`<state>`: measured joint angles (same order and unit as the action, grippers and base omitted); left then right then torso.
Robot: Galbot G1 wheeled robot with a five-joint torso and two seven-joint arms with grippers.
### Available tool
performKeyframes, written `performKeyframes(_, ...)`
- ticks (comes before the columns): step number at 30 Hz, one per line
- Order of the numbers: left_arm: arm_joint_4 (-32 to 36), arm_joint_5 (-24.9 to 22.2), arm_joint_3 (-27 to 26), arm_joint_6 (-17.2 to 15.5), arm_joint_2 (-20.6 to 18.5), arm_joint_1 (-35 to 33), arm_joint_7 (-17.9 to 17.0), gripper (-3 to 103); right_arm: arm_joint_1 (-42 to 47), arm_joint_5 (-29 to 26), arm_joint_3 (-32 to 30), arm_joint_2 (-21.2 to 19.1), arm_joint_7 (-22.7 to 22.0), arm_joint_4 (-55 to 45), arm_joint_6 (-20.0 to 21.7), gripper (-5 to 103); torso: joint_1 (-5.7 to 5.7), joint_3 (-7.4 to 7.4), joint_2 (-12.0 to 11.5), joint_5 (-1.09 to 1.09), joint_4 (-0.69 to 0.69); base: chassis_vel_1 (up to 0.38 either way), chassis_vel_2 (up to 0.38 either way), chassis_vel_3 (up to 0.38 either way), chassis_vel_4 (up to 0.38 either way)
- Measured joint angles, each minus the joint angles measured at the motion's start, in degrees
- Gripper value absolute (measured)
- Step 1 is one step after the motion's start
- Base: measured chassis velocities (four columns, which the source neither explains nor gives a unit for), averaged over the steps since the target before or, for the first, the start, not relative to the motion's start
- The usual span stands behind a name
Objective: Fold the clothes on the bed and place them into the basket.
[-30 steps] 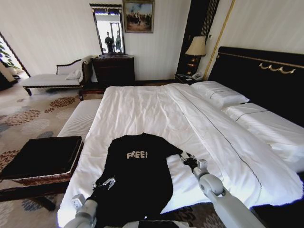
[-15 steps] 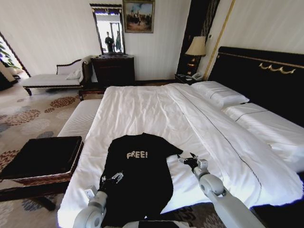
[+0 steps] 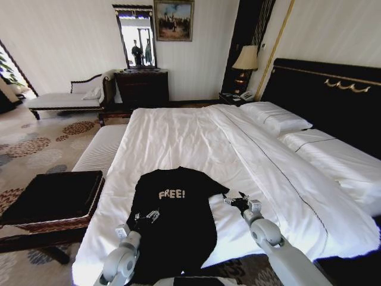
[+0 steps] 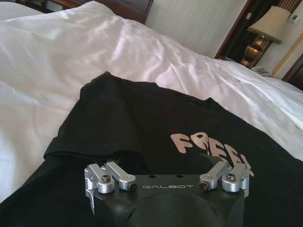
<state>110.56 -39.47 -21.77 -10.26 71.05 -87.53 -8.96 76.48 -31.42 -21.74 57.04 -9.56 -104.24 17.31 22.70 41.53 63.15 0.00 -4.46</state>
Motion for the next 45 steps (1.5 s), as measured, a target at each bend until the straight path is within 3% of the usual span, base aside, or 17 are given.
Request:
performKeyframes(9, 0.29, -1.02, -3.35, 0.93, 0.1, 1.69, -1.35, 86, 1.28, 0.53, -0.34, 0.4, 0.17, -0.31, -0.08, 100, 0.0, 0.0, 0.0, 0.0, 0.0, 0.0, 0.0, 0.0, 0.0)
performKeyframes(17, 1.92, -5.52, -8.66, 0.37, -1.98, 2.8, -2.65, 84, 1.27, 1.36, 0.41, 1.07, 0.52, -0.26, -0.23, 100, 0.0, 0.0, 0.0, 0.0, 0.0, 0.0, 0.0, 0.0, 0.0)
performKeyframes(25, 0.66, -4.38, -8.24, 0.27, -1.19, 2.29, -2.73, 83, 1.16, 1.21, 0.23, 0.79, 0.5, -0.43, -0.18, 100, 0.0, 0.0, 0.0, -0.01, 0.01, 0.0, 0.0, 0.0, 0.0)
performKeyframes(28, 0.31, -4.27, -8.12, 0.31, -0.71, 2.74, -3.16, 76, 1.47, 1.19, -0.01, 0.67, 0.49, -0.55, -0.18, 100, 0.0, -0.01, 0.0, -0.01, 0.0, 0.0, 0.0, 0.0, 0.0)
performKeyframes(31, 0.33, -3.97, -7.97, 0.4, -0.86, 3.0, -3.35, 60, 1.72, 1.21, -0.16, 0.64, 0.5, -0.63, -0.18, 100, 0.0, 0.0, 0.0, 0.0, 0.0, 0.0, 0.0, 0.0, 0.0)
performKeyframes(33, 0.35, -3.93, -7.97, 0.42, -0.95, 3.0, -3.36, 60, 1.74, 1.22, -0.18, 0.65, 0.5, -0.64, -0.18, 100, 0.0, -0.01, 0.0, 0.0, 0.0, 0.0, 0.0, 0.0, 0.0)
performKeyframes(35, 0.36, -3.75, -8.31, 0.57, -1.33, 2.97, -3.36, 43, 1.71, 1.22, -0.22, 0.7, 0.5, -0.76, -0.18, 100, 0.0, -0.01, 0.0, 0.0, 0.0, 0.0, 0.0, 0.0, 0.0)
performKeyframes(37, 0.36, -3.69, -8.43, 0.62, -1.38, 2.97, -3.35, 43, 1.68, 1.22, -0.22, 0.7, 0.5, -0.76, -0.18, 100, 0.0, -0.01, 0.0, 0.0, 0.0, 0.0, 0.0, 0.0, 0.0)
performKeyframes(41, 0.25, -3.26, -9.07, 0.87, -1.96, 2.97, -3.17, 22, 1.68, 1.22, -0.24, 0.75, 0.5, -0.77, -0.18, 100, 0.0, 0.0, 0.0, 0.0, 0.0, 0.0, 0.0, 0.0, 0.0)
performKeyframes(43, 0.19, -2.93, -9.22, 1.03, -2.14, 2.97, -2.87, 22, 1.73, 1.22, -0.25, 0.79, 0.5, -0.79, -0.17, 100, 0.0, -0.01, 0.0, 0.0, 0.0, 0.0, 0.0, 0.0, 0.0)
performKeyframes(45, 0.06, -2.29, -9.41, 1.32, -2.39, 2.97, -2.31, 11, 1.76, 1.22, -0.27, 0.84, 0.51, -0.83, -0.18, 100, 0.0, -0.01, 0.0, -0.01, 0.0, 0.0, 0.0, 0.0, 0.0)
